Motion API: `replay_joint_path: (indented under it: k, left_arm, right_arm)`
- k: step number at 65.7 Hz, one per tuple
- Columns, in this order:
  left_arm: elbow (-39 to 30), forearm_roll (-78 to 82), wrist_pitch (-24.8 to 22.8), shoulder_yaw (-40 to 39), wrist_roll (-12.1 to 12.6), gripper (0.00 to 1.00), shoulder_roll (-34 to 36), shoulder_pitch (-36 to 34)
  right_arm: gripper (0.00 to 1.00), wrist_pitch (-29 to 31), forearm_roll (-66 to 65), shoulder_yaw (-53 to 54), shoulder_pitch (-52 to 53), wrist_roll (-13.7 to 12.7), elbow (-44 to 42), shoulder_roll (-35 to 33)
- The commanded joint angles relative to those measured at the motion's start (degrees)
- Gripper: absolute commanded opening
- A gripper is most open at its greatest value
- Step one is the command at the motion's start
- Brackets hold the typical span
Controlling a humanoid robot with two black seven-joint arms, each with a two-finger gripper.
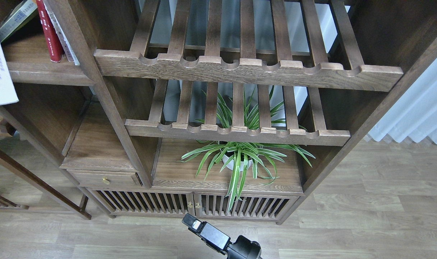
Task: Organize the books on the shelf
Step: 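Insert the white book upright into the tall shelf with the left gripper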
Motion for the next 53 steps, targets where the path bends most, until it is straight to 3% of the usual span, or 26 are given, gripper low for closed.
replay_joint_path:
  k: [1, 24, 36, 53]
  left_arm:
    - [2.5, 3.6, 0.0, 0.8, 0.2, 0.10, 1.6, -6.1]
    - [12.3, 15.2, 0.0, 15.8, 0.3, 0.10, 2.0, -30.8]
    - [18.0, 17.5, 0.0, 29.7, 0.3, 0.10, 1.4, -46.1]
    - [23.7, 17.6, 0.0, 40.6, 0.3, 0.12, 1.1, -56.0]
  right_arm:
    - [0.99, 0.0, 0.0, 0.0, 0.0, 0.0, 0.0, 0.0]
    - [0.99, 0.0, 0.1, 0.0, 0.0, 0.0, 0.2, 0.0]
    - [0.99, 0.0, 0.1, 0.0, -0.1, 0.1, 0.4, 0.0]
    - [0.99, 0.0, 0.1, 0.0, -0.2, 0.1, 0.5, 0.0]
